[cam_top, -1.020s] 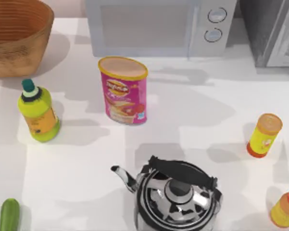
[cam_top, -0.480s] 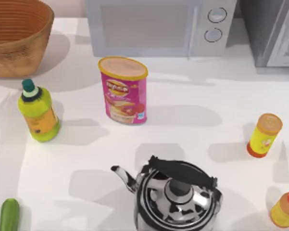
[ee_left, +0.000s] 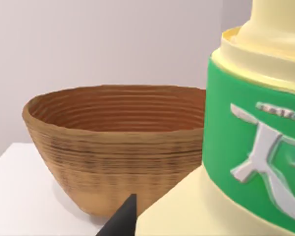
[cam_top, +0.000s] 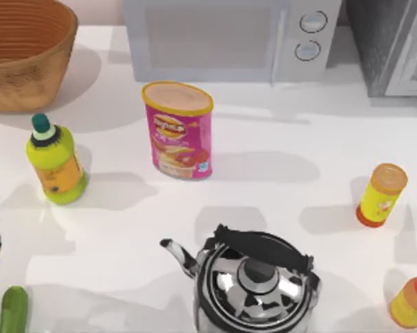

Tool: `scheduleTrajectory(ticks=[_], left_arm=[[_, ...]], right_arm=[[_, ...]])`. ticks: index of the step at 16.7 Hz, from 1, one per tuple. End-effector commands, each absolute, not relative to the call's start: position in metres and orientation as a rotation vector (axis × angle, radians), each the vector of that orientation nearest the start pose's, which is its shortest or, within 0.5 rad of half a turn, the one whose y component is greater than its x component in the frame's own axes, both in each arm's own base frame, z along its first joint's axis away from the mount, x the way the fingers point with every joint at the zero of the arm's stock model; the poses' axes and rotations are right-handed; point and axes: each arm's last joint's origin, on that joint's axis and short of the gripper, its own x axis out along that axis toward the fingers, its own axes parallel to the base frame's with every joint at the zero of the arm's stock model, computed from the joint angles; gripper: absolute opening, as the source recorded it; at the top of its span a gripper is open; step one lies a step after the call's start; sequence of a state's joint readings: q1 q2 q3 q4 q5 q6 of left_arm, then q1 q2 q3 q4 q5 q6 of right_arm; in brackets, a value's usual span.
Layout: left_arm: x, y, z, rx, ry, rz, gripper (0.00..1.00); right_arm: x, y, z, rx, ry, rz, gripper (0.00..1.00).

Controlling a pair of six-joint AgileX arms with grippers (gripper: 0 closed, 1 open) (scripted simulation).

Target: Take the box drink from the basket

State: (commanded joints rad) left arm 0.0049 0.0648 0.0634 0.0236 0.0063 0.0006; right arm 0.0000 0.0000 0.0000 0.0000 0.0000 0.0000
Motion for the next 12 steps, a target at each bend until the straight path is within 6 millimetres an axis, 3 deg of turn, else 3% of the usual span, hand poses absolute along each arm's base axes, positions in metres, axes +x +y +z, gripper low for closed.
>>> scheduleTrajectory(ticks=[3, 12], left_arm=[[0.1057, -0.0012, 0.1602, 0.000, 0.000, 0.000, 0.00], [0.1080, -0.0046, 0.1635, -0.018, 0.017, 0.012, 0.00]], right_arm=[[0.1057, -0.0012, 0.1600, 0.000, 0.000, 0.000, 1.00], [0.1057, -0.0012, 0.1600, 0.000, 0.000, 0.000, 1.00]])
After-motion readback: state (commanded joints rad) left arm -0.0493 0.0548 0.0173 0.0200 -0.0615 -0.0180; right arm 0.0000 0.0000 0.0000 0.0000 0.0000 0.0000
